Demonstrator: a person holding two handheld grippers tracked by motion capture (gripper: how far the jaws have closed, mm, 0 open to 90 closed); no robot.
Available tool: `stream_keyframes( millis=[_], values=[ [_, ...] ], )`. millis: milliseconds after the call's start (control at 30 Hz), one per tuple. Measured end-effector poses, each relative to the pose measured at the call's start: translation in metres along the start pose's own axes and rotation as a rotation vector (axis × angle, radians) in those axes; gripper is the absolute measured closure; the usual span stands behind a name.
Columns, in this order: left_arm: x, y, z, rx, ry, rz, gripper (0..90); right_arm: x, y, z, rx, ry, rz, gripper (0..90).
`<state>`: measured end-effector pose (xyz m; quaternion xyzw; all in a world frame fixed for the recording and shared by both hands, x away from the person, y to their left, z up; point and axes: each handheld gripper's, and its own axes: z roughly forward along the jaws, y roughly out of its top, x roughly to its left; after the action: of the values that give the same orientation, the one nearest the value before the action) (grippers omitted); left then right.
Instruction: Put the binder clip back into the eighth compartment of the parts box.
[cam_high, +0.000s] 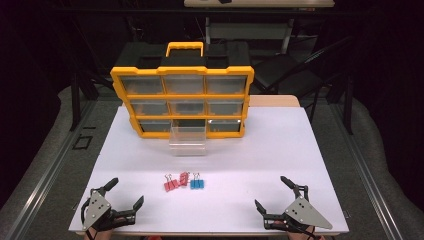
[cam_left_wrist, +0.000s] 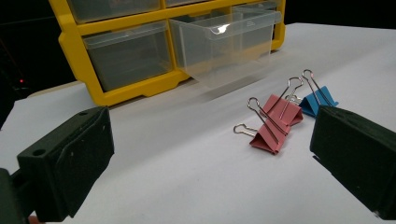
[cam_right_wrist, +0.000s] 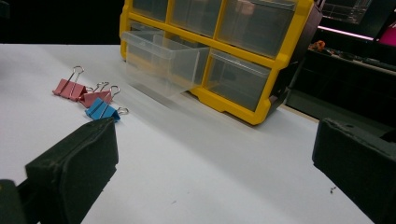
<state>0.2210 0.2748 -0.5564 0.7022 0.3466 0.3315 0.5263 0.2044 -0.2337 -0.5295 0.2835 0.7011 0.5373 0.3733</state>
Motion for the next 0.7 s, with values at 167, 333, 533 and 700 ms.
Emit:
stream_keyframes(
  millis=[167,333,533,700],
  values=[
    [0.001,0.002,0.002,0.011,-0.015,-0.007,0.0,-0.001,0.0,0.002,0.003,0.008,-0.001,0.0],
    [0.0,0.005,0.008,0.025,-0.026,-0.021,0.0,-0.002,-0.002,0.004,0.011,0.013,0.004,0.0],
    [-0.001,0.011,0.019,0.074,-0.066,-0.042,0.0,-0.001,-0.002,0.005,0.018,0.022,0.006,0.0],
    [-0.001,0.015,0.027,0.113,-0.101,-0.06,0.0,-0.002,-0.003,0.006,0.026,0.026,0.008,0.0]
  ],
)
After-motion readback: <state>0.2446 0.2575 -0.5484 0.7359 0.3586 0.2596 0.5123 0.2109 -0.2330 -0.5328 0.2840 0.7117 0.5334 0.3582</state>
